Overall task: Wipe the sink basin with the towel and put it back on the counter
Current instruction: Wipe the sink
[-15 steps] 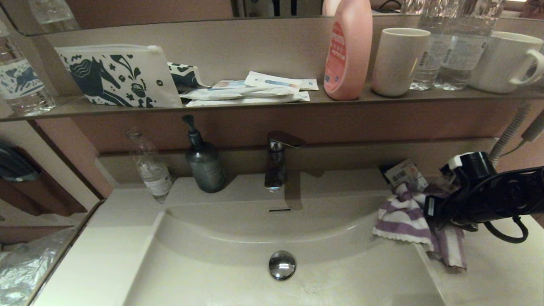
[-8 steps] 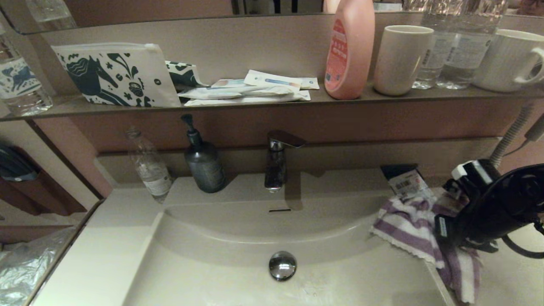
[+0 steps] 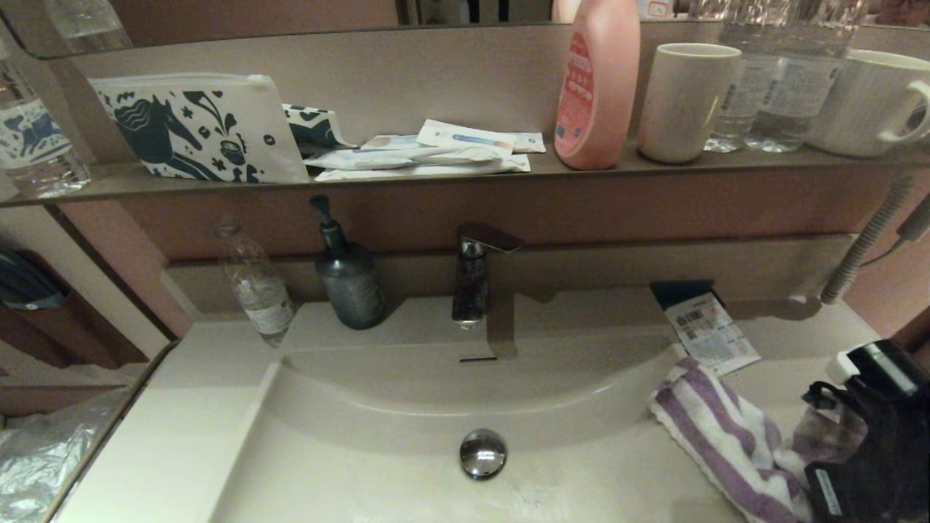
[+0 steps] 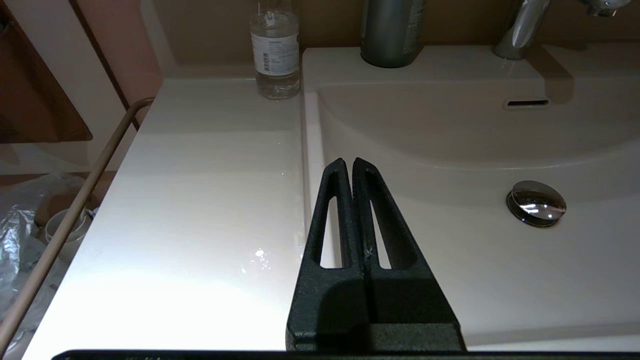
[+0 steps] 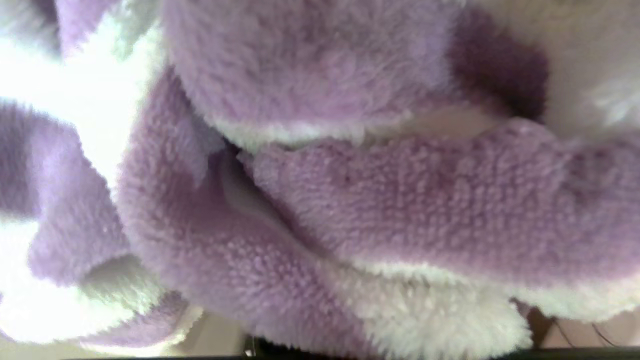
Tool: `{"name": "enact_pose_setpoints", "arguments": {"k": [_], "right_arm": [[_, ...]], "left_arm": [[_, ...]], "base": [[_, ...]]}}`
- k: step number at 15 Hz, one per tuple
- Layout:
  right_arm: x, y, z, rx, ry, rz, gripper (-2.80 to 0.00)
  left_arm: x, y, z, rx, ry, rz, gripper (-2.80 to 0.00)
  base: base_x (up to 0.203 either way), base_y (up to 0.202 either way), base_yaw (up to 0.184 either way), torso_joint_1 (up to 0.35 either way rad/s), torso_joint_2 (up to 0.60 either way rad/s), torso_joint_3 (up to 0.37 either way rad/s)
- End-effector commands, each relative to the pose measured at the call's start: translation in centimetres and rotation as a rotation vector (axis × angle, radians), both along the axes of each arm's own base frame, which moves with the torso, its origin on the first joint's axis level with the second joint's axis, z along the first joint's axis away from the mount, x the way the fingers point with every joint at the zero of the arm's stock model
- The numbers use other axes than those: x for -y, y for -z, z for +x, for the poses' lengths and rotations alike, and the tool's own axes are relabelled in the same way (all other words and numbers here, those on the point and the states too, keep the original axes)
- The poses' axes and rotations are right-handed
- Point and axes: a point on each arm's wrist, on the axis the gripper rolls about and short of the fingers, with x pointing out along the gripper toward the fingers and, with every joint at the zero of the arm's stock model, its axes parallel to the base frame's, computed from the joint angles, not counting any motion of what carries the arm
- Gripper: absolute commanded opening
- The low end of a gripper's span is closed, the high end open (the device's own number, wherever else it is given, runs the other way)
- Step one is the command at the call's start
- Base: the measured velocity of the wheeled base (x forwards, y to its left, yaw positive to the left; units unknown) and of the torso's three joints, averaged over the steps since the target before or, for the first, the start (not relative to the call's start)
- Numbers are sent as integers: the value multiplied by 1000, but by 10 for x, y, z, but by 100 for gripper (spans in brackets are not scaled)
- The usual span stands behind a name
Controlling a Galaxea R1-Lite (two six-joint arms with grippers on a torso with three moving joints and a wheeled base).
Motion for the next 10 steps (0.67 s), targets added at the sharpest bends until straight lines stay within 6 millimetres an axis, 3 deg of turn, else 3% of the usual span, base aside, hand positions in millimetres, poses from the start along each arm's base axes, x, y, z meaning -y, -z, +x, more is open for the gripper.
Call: {"name": "enact_pose_setpoints", "arguments": {"k": [1, 4, 7, 10], "right_arm": [[-3, -1, -31, 8, -28, -5, -280], [0, 4, -43, -1, -29, -75, -280], [17, 4, -31, 64, -16, -134, -280], [39, 18, -5, 72, 15, -172, -280]], "left_arm": [[0, 0, 0, 0, 0, 0, -280], [0, 0, 0, 0, 0, 0, -280], [0, 0, 0, 0, 0, 0, -280], [0, 0, 0, 0, 0, 0, -280]], "base": [[0, 0, 0, 0, 0, 0], [0, 0, 0, 0, 0, 0], [0, 0, 0, 0, 0, 0], [0, 0, 0, 0, 0, 0]]}}
